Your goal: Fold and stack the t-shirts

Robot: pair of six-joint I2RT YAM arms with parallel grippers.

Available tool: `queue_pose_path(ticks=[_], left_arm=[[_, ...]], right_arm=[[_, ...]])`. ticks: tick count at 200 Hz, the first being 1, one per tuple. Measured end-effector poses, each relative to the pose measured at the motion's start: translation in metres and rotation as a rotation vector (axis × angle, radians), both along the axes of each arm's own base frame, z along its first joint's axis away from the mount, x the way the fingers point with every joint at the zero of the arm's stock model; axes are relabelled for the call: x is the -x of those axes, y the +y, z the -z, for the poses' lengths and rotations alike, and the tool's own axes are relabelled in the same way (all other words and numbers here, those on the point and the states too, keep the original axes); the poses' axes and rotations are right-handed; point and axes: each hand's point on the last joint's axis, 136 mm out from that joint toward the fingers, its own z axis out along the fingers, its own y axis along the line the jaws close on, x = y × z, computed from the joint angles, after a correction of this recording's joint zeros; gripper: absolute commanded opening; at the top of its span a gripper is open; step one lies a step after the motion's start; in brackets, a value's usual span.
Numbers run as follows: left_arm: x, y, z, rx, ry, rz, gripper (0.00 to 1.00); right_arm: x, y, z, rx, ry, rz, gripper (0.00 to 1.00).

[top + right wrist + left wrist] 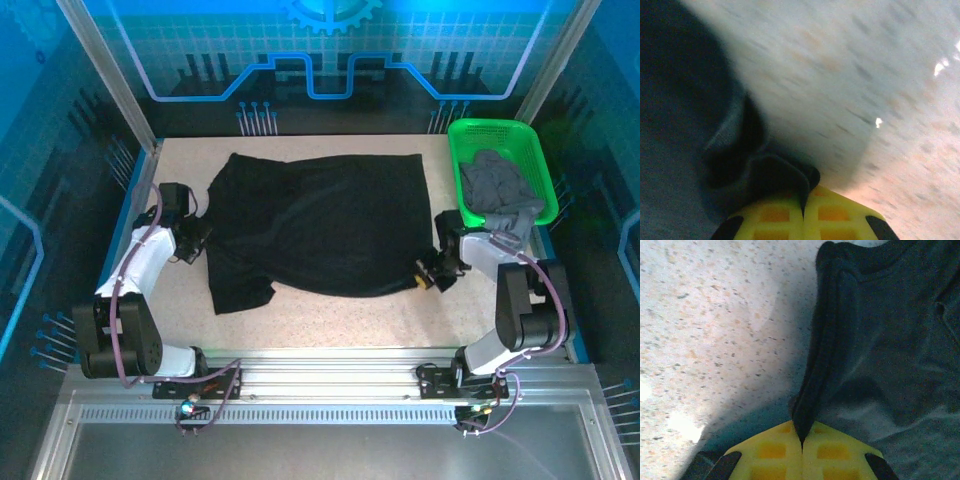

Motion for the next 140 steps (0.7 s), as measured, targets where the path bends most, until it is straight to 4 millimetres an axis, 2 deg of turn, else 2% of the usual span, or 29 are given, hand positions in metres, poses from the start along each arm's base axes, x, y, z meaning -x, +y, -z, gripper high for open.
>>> queue_pose_path(ticks=[8,19,38,55,68,71,74,86,101,118,140], left_arm=[[-0.004,-0.003,-0.002,0.023,-0.018,-0.002,0.00],[-0.009,-0.008,-0.005,0.059,-0.044,-0.013,0.00],[-0.022,-0.014,-0.021,0.118,-0.099,-0.035,0.00],[-0.044,-0.016,-0.056,0.154,-0.198,-0.051,0.00],[-0.066,-0.015,-0.097,0.166,-0.314,-0.060,0.00],[-0.071,-0.015,-0.110,0.171,-0.349,-0.063,0.00],[-0.075,-0.014,-0.120,0.172,-0.376,-0.065,0.00],[-0.087,-0.013,-0.164,0.177,-0.499,-0.070,0.00],[-0.091,-0.012,-0.216,0.186,-0.638,-0.077,0.00],[-0.081,-0.012,-0.265,0.194,-0.778,-0.088,0.00],[-0.057,-0.010,-0.312,0.194,-0.921,-0.115,0.00]], right_arm=[[-0.016,0.000,-0.011,0.008,-0.053,-0.019,0.00],[-0.045,0.001,-0.036,0.020,-0.151,-0.057,0.00],[-0.098,0.002,-0.095,0.045,-0.352,-0.117,0.00],[-0.134,0.003,-0.158,0.078,-0.534,-0.162,0.00],[-0.150,0.003,-0.203,0.099,-0.655,-0.188,0.00],[-0.152,0.003,-0.209,0.103,-0.672,-0.193,0.00],[-0.155,0.003,-0.225,0.108,-0.712,-0.198,0.00],[-0.160,0.003,-0.265,0.127,-0.810,-0.212,0.00],[-0.159,0.002,-0.307,0.151,-0.916,-0.221,0.00],[-0.150,0.000,-0.349,0.168,-1.023,-0.224,0.00],[-0.129,-0.003,-0.395,0.188,-1.151,-0.219,0.00]])
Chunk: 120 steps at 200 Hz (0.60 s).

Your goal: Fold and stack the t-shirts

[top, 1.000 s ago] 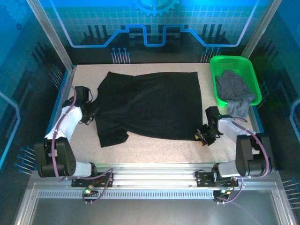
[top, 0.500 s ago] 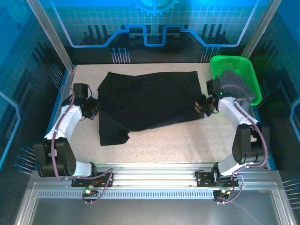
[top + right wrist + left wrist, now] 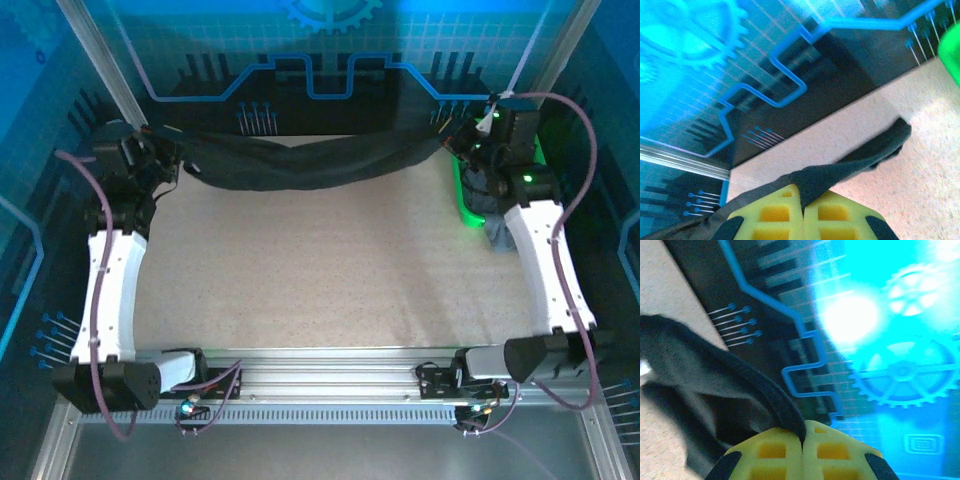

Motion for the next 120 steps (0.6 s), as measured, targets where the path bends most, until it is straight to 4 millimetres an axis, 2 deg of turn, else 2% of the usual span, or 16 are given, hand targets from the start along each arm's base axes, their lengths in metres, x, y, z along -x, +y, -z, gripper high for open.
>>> queue_pose_path(ticks=[23,50,62,75,95,109,120], left_arm=[[0.029,0.005,-0.048,-0.011,-0.135,-0.052,0.00],[0.059,0.010,-0.114,-0.031,-0.298,-0.101,0.00],[0.068,0.009,-0.141,-0.035,-0.360,-0.106,0.00],[0.070,0.009,-0.161,-0.030,-0.400,-0.103,0.00],[0.052,0.008,-0.170,-0.013,-0.402,-0.075,0.00],[0.024,0.009,-0.158,0.013,-0.356,-0.043,0.00],[-0.006,0.013,-0.138,0.042,-0.299,-0.018,0.00]], right_arm=[[0.030,-0.007,-0.047,-0.004,-0.146,0.005,0.00],[0.063,-0.016,-0.102,-0.017,-0.318,0.015,0.00],[0.068,-0.018,-0.119,-0.025,-0.366,0.014,0.00],[0.066,-0.017,-0.133,-0.040,-0.402,0.002,0.00],[0.046,-0.011,-0.135,-0.066,-0.404,-0.033,0.00],[0.020,-0.006,-0.127,-0.087,-0.372,-0.061,0.00],[-0.006,-0.003,-0.111,-0.103,-0.328,-0.078,0.00]])
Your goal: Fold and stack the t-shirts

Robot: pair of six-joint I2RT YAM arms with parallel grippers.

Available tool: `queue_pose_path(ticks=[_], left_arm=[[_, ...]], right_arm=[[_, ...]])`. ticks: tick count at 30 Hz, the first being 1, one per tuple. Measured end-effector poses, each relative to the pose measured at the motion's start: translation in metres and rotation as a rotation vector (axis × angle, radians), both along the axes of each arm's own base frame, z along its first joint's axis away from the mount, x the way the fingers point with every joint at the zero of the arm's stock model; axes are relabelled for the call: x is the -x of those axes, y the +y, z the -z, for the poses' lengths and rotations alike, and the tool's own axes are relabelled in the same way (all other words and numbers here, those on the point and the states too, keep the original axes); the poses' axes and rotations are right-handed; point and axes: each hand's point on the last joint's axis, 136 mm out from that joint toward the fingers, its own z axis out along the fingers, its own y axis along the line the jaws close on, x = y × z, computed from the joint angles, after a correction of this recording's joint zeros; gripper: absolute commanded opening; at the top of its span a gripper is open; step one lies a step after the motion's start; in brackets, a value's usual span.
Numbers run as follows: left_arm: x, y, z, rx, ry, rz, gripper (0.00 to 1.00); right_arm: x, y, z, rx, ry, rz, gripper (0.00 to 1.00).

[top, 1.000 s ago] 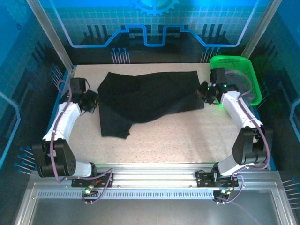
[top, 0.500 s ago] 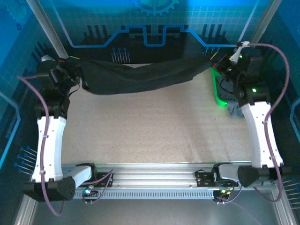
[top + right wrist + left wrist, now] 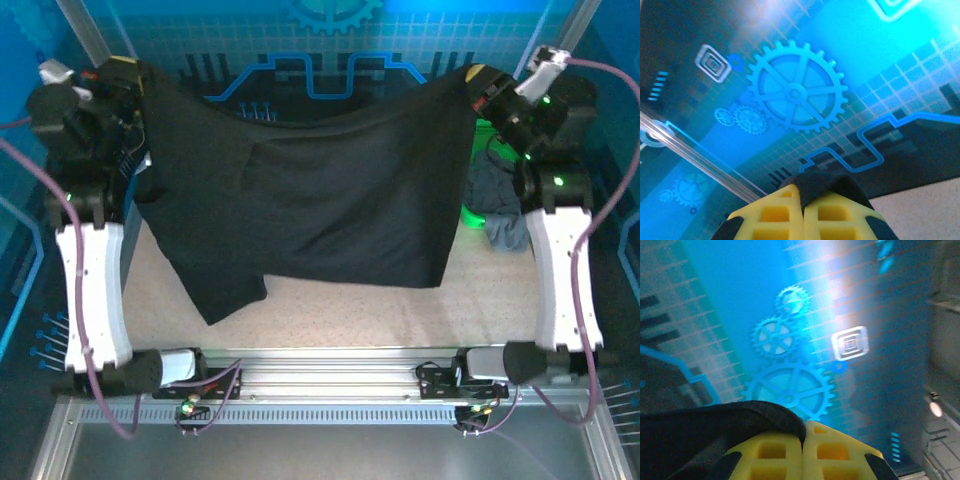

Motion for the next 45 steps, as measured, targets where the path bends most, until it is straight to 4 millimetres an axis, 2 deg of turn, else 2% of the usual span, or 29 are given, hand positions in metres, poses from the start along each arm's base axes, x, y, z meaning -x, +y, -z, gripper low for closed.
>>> queue_pose_path(ticks=[4,7,9,11,14,16,18,20,22,23,24,26,27,29,31,33,34,35,37,38,40,45], left_arm=[[-0.077,0.016,0.070,0.083,0.169,0.068,0.00],[-0.115,0.027,0.104,0.136,0.245,0.105,0.00],[-0.130,0.031,0.101,0.148,0.243,0.129,0.00],[-0.134,0.031,0.079,0.148,0.201,0.150,0.00],[-0.117,0.026,0.019,0.111,0.080,0.166,0.00],[-0.092,0.021,-0.027,0.073,-0.021,0.167,0.00],[-0.063,0.014,-0.057,0.052,-0.075,0.163,0.00],[-0.035,0.008,-0.066,0.045,-0.072,0.151,0.00],[-0.006,0.004,-0.055,0.046,-0.029,0.123,0.00],[0.005,0.004,-0.040,0.058,0.008,0.107,0.00],[0.015,0.003,-0.015,0.080,0.067,0.088,0.04],[0.028,0.003,0.043,0.119,0.180,0.061,0.15],[0.028,0.004,0.084,0.138,0.261,0.050,0.23],[0.022,0.006,0.158,0.172,0.416,0.040,0.39],[0.012,0.006,0.255,0.196,0.625,0.049,0.52],[0.015,0.004,0.345,0.226,0.838,0.060,0.62],[0.025,0.001,0.386,0.232,0.945,0.070,0.64],[0.040,-0.004,0.419,0.237,1.039,0.082,0.65],[0.063,-0.012,0.449,0.226,1.146,0.104,0.65],[0.072,-0.016,0.455,0.205,1.174,0.119,0.64],[0.081,-0.022,0.456,0.152,1.174,0.147,0.63],[0.109,-0.035,0.462,0.079,1.166,0.195,0.60]], right_arm=[[-0.057,0.005,0.042,-0.027,0.120,-0.041,0.00],[-0.084,0.009,0.054,-0.039,0.159,-0.069,0.00],[-0.093,0.012,0.047,-0.046,0.151,-0.087,0.00],[-0.095,0.013,0.033,-0.046,0.125,-0.094,0.00],[-0.085,0.011,0.003,-0.043,0.065,-0.091,0.00],[-0.074,0.004,-0.017,-0.040,0.022,-0.072,0.00],[-0.063,-0.008,-0.026,-0.041,0.013,-0.034,0.00],[-0.050,-0.023,-0.025,-0.042,0.026,0.022,0.00],[-0.033,-0.036,-0.011,-0.045,0.066,0.080,0.00],[-0.026,-0.040,0.001,-0.045,0.096,0.103,0.00],[-0.016,-0.043,0.019,-0.045,0.133,0.127,0.00],[-0.004,-0.046,0.058,-0.044,0.217,0.156,0.00],[0.001,-0.048,0.084,-0.044,0.271,0.170,0.06],[0.004,-0.051,0.145,-0.042,0.400,0.193,0.31],[0.005,-0.055,0.223,-0.031,0.578,0.211,0.49],[0.012,-0.057,0.299,-0.014,0.765,0.222,0.55],[0.022,-0.058,0.338,0.001,0.871,0.228,0.57],[0.034,-0.058,0.370,0.016,0.965,0.229,0.57],[0.059,-0.058,0.410,0.043,1.097,0.226,0.58],[0.068,-0.057,0.419,0.054,1.133,0.223,0.58],[0.078,-0.056,0.423,0.086,1.153,0.213,0.57],[0.086,-0.046,0.406,0.149,1.088,0.175,0.56]])
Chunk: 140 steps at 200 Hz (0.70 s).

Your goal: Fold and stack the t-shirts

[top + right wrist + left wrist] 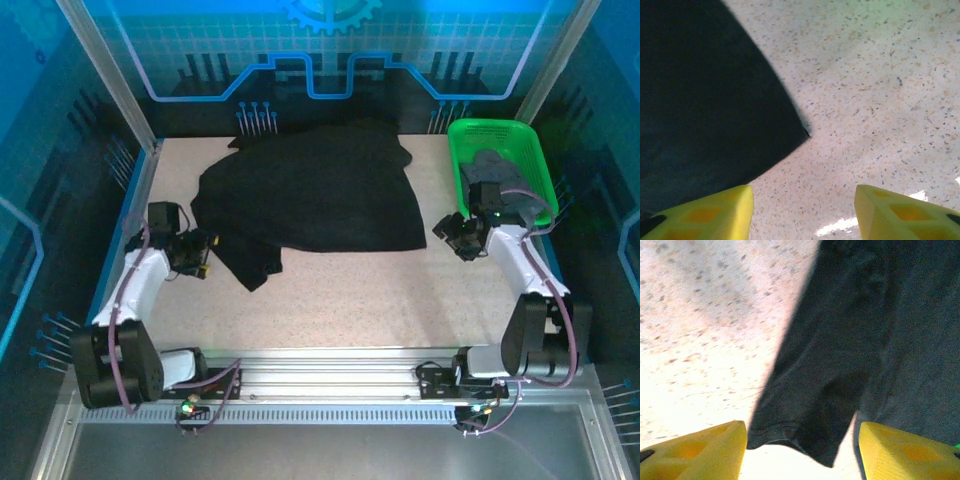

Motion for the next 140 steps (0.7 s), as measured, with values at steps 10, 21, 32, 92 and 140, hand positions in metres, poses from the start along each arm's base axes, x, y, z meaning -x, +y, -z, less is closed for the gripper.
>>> queue_pose_path(ticks=[10,21,32,92,140], left_arm=[[0.009,-0.005,0.010,0.003,0.022,0.014,0.60],[0.015,-0.011,0.019,0.011,0.048,0.032,0.60],[0.016,-0.018,0.025,0.020,0.067,0.057,0.58],[0.011,-0.048,0.056,0.022,0.207,0.171,0.54],[0.019,-0.074,0.084,0.015,0.310,0.241,0.18]], right_arm=[[0.003,0.003,-0.003,0.004,-0.012,-0.016,0.56],[0.007,0.007,-0.002,0.007,-0.015,-0.035,0.55],[0.009,0.012,0.002,0.009,-0.007,-0.057,0.55],[0.010,0.021,0.023,0.002,0.051,-0.096,0.55],[0.007,0.025,0.032,-0.007,0.073,-0.103,0.55]])
